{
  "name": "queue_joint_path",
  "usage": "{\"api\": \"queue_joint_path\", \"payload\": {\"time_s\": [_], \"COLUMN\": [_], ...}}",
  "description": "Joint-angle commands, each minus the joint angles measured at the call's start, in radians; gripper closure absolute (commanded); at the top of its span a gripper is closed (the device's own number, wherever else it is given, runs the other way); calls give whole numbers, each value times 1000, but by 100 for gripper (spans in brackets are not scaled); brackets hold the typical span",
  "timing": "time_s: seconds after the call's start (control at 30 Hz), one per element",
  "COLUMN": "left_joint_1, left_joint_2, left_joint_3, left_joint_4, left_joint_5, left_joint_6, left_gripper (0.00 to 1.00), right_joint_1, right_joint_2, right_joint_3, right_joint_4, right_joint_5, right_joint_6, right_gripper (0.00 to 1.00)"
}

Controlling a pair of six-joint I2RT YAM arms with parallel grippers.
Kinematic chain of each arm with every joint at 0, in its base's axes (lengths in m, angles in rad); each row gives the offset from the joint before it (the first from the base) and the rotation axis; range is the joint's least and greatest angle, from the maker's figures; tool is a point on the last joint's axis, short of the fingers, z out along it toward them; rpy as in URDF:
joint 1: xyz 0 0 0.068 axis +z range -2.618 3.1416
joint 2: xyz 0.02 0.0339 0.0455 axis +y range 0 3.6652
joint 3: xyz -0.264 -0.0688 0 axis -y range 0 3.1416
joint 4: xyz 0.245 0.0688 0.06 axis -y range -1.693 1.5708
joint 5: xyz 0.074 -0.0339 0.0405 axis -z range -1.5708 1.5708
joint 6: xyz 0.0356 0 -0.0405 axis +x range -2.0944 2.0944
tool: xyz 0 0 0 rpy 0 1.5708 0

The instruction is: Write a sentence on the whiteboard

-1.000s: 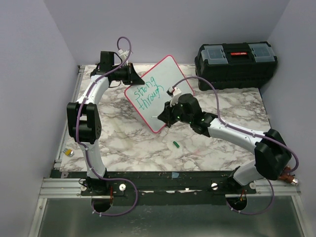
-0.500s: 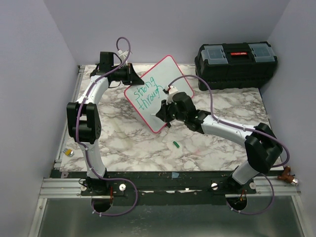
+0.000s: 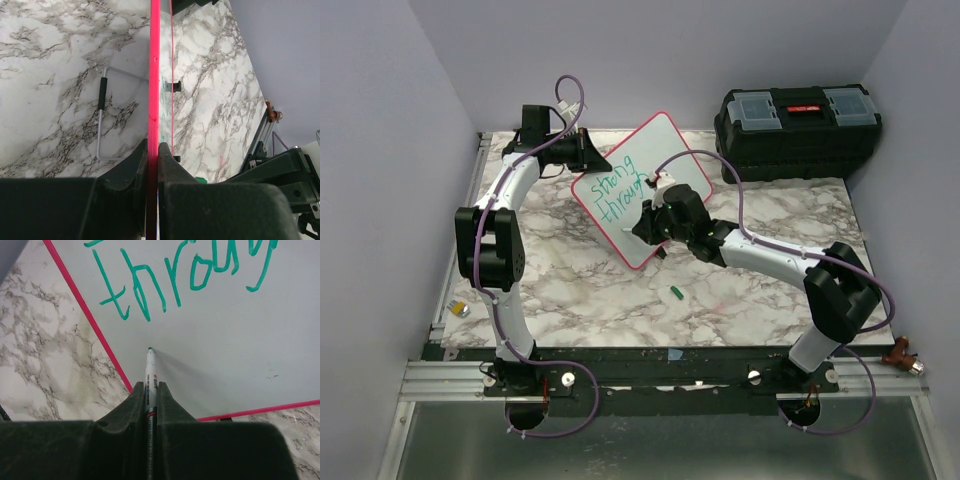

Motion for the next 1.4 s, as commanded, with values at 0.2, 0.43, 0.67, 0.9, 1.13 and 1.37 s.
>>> {"api": "queue_joint_path", "payload": {"time_s": [0.2,0.43,0.67,0.9,1.13,1.37], "left_joint_1": [1,1,0,1,0,1], "left_joint_2": [2,2,-2,-4,-5,-6], "left_joint_3": [-16,-18,-24,-28,-30,-32], "left_joint_4": [53,54,58,61,61,63], "left_joint_5": [-35,-34,-35,-34,-34,-36], "left_joint_6": [74,73,71,71,71,71], "left_gripper": [100,100,100,100,100,100], "right_joint_1": [4,6,10,12,12,12], "right_joint_2": [26,16,5,-1,-14,-19], "right_joint_3": [13,-8,-36,-54,-50,-53], "right_joint_4": [15,2,-16,-27,-53,-68], "right_joint_5": [-16,-50,-52,0,105,129], "right_joint_6": [0,-5,-12,-8,-6,-7], "right_gripper": [99,99,99,99,99,99]}}
